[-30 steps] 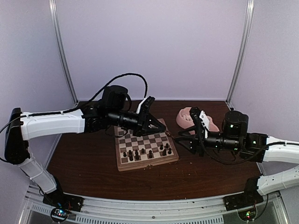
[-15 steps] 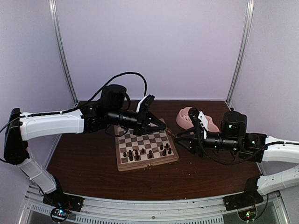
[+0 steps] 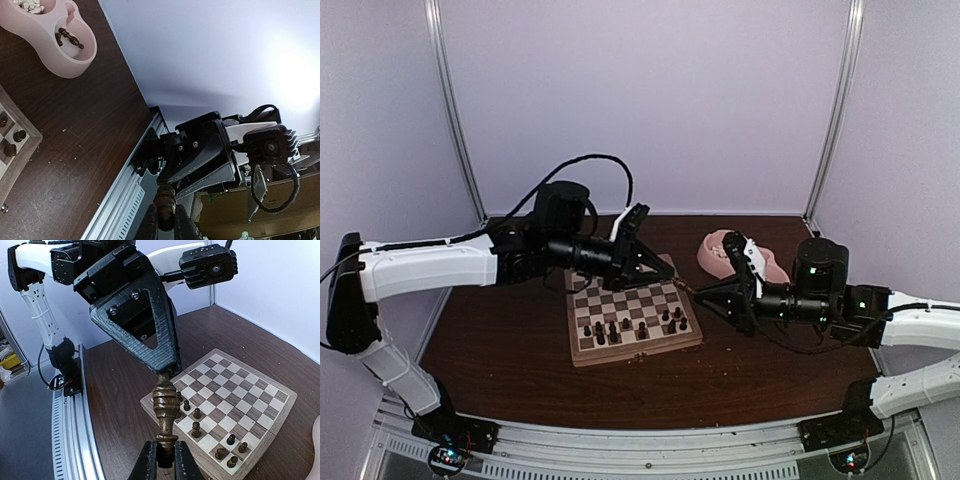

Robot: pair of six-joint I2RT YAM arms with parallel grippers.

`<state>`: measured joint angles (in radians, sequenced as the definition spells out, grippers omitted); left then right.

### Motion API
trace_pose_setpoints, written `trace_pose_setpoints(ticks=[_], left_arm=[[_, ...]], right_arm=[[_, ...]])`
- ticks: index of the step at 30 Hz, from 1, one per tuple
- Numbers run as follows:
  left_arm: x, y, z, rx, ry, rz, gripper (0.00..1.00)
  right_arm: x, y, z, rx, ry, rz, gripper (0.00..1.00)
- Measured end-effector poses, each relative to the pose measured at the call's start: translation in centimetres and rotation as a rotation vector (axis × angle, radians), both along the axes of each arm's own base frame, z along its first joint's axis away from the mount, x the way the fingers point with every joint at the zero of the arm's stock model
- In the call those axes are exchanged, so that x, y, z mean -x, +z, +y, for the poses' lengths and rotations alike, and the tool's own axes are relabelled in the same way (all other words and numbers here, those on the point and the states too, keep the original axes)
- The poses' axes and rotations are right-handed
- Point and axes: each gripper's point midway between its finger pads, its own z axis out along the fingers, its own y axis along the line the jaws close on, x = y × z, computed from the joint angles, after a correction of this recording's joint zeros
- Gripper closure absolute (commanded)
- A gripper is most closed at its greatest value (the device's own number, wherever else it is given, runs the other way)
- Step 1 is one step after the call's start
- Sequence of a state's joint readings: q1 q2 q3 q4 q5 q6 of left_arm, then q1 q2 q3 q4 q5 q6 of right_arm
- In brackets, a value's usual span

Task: Set up the chess pieces on the board
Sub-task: Adjust the chess pile.

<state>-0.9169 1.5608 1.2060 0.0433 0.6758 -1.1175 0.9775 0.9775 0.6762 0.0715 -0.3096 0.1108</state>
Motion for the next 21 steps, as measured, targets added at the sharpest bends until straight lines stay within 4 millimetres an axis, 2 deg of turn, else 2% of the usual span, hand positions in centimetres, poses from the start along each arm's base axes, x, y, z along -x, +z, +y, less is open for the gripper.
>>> trace_pose_setpoints(ticks=[4, 12, 17, 21], left_arm=[[-0.5, -0.9, 1.3, -0.086, 0.053, -0.049, 1.0], [-2.7, -2.8, 8.4, -0.437, 0.255, -0.297, 1.0], [-4.1, -5.8, 10.8, -0.637, 0.269, -0.416, 1.0], [-5.1, -9.4, 10.8, -0.774, 0.198, -0.475, 1.0]], right_arm=[[0.0, -0.2, 0.0, 0.006, 0.0, 0.005, 1.0], [0.0, -1.1, -1.0, 0.034, -0.033, 0.016, 1.0], [-1.2, -3.0, -2.2, 0.109, -0.129, 0.049, 1.0], [-1.6, -4.7, -2.4, 0.162, -0.159, 0.08, 1.0]])
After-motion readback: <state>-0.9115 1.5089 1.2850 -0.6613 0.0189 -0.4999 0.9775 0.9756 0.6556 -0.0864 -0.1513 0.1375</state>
